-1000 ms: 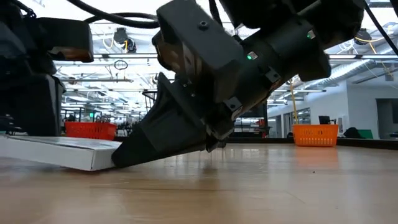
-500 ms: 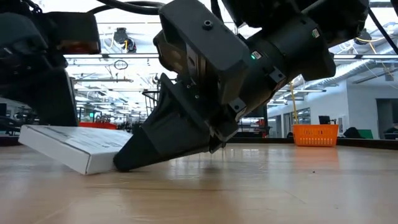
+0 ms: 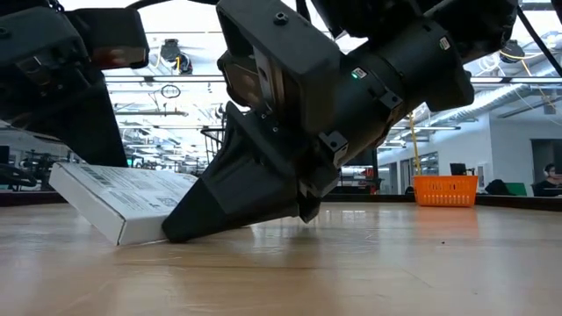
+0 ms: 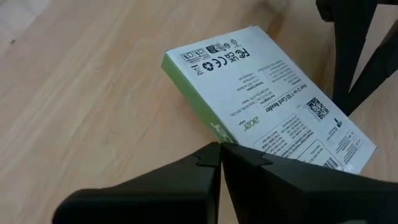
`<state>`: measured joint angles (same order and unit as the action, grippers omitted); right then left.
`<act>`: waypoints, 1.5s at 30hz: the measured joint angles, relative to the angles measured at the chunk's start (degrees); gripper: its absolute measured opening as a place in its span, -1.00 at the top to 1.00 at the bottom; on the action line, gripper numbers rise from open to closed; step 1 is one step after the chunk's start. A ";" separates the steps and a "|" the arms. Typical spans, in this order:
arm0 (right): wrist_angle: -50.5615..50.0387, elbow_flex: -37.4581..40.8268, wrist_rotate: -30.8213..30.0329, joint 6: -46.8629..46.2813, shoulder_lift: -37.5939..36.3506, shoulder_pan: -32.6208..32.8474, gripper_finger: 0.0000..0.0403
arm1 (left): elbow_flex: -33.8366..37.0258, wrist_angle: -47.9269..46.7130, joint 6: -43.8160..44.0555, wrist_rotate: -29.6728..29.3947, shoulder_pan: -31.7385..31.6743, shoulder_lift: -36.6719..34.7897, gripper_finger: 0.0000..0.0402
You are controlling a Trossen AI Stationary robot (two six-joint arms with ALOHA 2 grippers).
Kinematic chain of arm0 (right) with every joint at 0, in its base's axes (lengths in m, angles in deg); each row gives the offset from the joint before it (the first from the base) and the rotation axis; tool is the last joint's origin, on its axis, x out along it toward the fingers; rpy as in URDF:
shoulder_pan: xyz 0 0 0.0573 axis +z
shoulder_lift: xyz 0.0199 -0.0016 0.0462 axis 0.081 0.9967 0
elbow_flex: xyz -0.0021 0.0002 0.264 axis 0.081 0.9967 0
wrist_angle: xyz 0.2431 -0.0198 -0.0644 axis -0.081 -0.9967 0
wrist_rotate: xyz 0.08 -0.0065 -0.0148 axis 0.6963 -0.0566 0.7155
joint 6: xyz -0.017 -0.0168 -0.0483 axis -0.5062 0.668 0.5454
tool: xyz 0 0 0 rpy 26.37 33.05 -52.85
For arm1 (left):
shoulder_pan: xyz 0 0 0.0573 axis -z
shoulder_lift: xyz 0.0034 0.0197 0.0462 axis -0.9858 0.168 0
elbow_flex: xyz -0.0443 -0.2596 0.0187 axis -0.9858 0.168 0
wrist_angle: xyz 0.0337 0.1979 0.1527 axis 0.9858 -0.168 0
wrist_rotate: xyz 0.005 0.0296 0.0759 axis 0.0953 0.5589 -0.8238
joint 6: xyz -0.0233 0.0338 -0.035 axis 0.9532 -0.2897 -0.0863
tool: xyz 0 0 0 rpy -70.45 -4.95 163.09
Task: Pick and place items into bin
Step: Put the card reader box into the orange basket
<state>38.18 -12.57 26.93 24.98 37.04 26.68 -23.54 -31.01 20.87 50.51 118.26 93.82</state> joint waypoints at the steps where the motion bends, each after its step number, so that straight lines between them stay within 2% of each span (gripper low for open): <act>1: -0.42 -0.01 0.00 -0.50 -0.05 -0.04 1.00 | 0.00 0.00 0.25 0.01 0.00 0.00 0.85; 7: -3.27 -0.16 0.26 -3.51 -0.23 -0.41 1.00 | -0.02 0.21 1.85 0.23 0.06 0.00 0.95; 9: -4.62 -0.24 2.11 -4.69 -0.37 -0.81 1.00 | -0.02 0.40 2.39 0.39 0.07 0.00 0.97; 15: -6.26 -0.27 4.42 -5.57 -0.42 -1.00 1.00 | -0.04 2.33 3.70 0.00 0.09 -0.07 0.89; 18: -6.82 -0.21 6.86 -5.96 -0.63 -1.06 1.00 | -0.04 4.72 3.14 -1.03 0.12 -0.11 0.92; 21: -7.47 -0.20 7.05 -6.01 -0.63 -1.04 1.00 | -0.08 6.41 3.33 -2.67 0.20 -0.12 0.97; 25: -7.72 -0.16 7.26 -5.94 -0.55 -1.04 1.00 | -0.13 9.19 3.55 -3.75 0.24 -0.22 0.92; 27: -7.77 -0.10 6.20 -5.51 -0.42 -1.10 1.00 | -0.59 13.17 3.52 0.05 0.57 -0.04 0.90; 31: -7.93 -0.09 6.03 -5.98 -0.36 -1.35 1.00 | -0.34 16.90 0.89 1.47 1.27 -0.04 0.92; 35: -7.79 -0.05 6.41 -5.93 -0.34 -1.33 1.00 | -0.33 15.77 0.68 -0.64 1.31 -0.08 0.98; 41: -7.29 -0.01 6.70 -5.30 -0.67 -1.24 1.00 | -0.22 15.68 0.94 -0.69 1.28 -0.07 0.87; 45: -7.95 0.12 6.00 -4.82 -1.95 -1.11 1.00 | -0.22 15.67 0.55 -0.82 1.27 -0.07 0.90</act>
<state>30.24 -12.45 32.94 20.16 35.09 25.57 -23.75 -15.34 21.42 49.69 119.53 93.76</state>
